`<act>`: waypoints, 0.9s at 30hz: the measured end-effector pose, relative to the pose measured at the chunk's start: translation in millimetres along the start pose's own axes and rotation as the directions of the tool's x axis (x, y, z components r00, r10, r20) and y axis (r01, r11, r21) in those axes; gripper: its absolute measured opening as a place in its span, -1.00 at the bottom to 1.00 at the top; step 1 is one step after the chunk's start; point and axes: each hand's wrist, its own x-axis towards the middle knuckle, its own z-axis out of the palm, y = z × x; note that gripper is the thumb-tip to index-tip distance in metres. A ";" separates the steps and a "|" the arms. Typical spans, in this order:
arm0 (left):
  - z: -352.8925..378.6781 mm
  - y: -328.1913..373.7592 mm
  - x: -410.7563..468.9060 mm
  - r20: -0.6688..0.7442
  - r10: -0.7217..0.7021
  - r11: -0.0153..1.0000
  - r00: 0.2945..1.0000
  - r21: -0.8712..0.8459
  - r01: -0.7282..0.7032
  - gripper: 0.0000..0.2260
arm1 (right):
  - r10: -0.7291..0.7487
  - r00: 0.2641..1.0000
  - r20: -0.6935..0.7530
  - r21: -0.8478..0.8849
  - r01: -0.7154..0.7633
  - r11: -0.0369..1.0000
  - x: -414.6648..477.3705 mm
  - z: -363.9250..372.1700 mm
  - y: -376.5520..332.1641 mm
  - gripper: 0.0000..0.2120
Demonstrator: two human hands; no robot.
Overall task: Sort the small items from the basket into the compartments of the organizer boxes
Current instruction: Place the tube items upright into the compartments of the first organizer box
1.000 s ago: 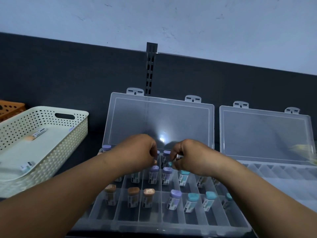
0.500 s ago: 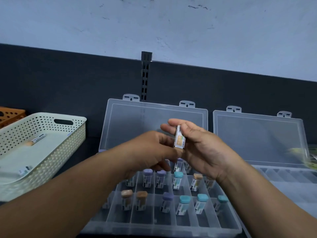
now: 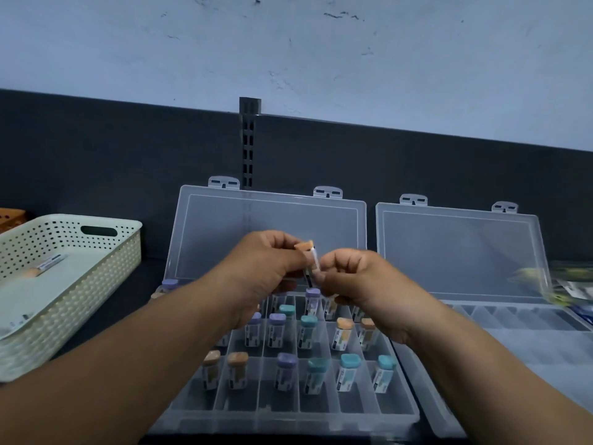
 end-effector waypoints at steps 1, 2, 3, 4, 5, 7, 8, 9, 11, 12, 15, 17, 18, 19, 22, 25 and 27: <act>1.9 -0.2 -0.7 0.003 0.033 0.999 0.999 0.036 -0.033 -0.98 | -0.022 1.000 -0.018 -0.054 0.021 0.998 -0.4 -2.2 -1.5 -0.94; 3.4 -0.6 -1.1 0.002 0.077 0.993 0.997 0.090 -0.077 -0.98 | -0.053 0.998 -0.041 -0.085 0.049 0.995 -0.7 -4.1 -4.2 -0.92; 4.6 -0.8 -1.2 0.001 0.127 0.979 0.992 0.162 -0.126 -0.96 | -0.087 0.994 -0.059 -0.104 0.081 0.991 -0.8 -5.9 -7.8 -0.89; 6.2 -1.7 -1.1 0.005 0.173 0.955 0.985 0.244 -0.169 -0.92 | -0.121 0.991 -0.061 -0.135 0.112 0.984 -1.0 -7.5 -11.1 -0.87; 7.9 -2.6 -1.1 0.011 0.208 0.926 0.978 0.321 -0.200 -0.87 | -0.149 0.988 -0.048 -0.196 0.137 0.971 -1.0 -8.7 -14.1 -0.86; 10.1 -5.6 -0.4 0.018 0.254 0.881 0.967 0.409 -0.239 -0.77 | -0.183 0.983 -0.009 -0.375 0.166 0.912 0.7 -10.7 -17.4 -0.87; 10.5 -7.0 -0.3 0.019 0.271 0.866 0.962 0.431 -0.253 -0.74 | -0.193 0.981 0.009 -0.455 0.176 0.873 2.0 -11.1 -18.4 -0.89; 10.6 -8.1 -0.5 0.023 0.285 0.851 0.958 0.454 -0.263 -0.73 | -0.195 0.981 0.025 -0.508 0.180 0.842 3.1 -11.8 -18.4 -0.91; 9.6 -9.3 -2.5 0.038 0.303 0.814 0.952 0.509 -0.280 -0.73 | -0.188 0.981 0.048 -0.550 0.183 0.815 5.6 -13.8 -17.3 -0.92; 8.0 -10.0 -3.3 0.047 0.309 0.796 0.950 0.533 -0.286 -0.74 | -0.181 0.982 0.055 -0.569 0.180 0.802 6.8 -13.9 -16.4 -0.93; -1.7 -12.8 -5.6 0.057 0.313 0.719 0.948 0.638 -0.276 -0.75 | -0.161 0.986 0.043 -0.669 0.148 0.729 12.3 -14.4 -11.2 -0.88; -13.0 -16.1 -6.9 0.047 0.291 0.652 0.956 0.721 -0.234 -0.73 | -0.133 0.991 0.029 -0.728 0.113 0.676 16.6 -13.4 -5.9 -0.84; -18.4 -17.7 -7.7 0.046 0.272 0.618 0.961 0.757 -0.212 -0.70 | -0.115 0.993 0.022 -0.749 0.093 0.656 18.8 -13.3 -2.6 -0.84; -23.7 -19.9 -8.6 0.052 0.256 0.575 0.965 0.794 -0.196 -0.66 | -0.095 0.995 0.023 -0.766 0.079 0.638 20.6 -12.6 0.4 -0.84; -34.0 -25.9 -12.6 0.091 0.224 0.431 0.970 0.884 -0.182 -0.57 | -0.029 0.999 0.045 -0.789 0.053 0.612 25.1 -9.5 9.1 -0.84; -37.5 -31.0 -16.8 0.110 0.197 0.365 0.974 0.914 -0.177 -0.50 | 0.037 0.997 0.073 -0.784 0.035 0.620 28.4 -6.0 14.7 -0.85; -37.0 -34.0 -18.8 0.112 0.193 0.339 0.975 0.925 -0.174 -0.49 | 0.076 0.993 0.086 -0.781 0.020 0.624 30.1 -3.8 17.7 -0.87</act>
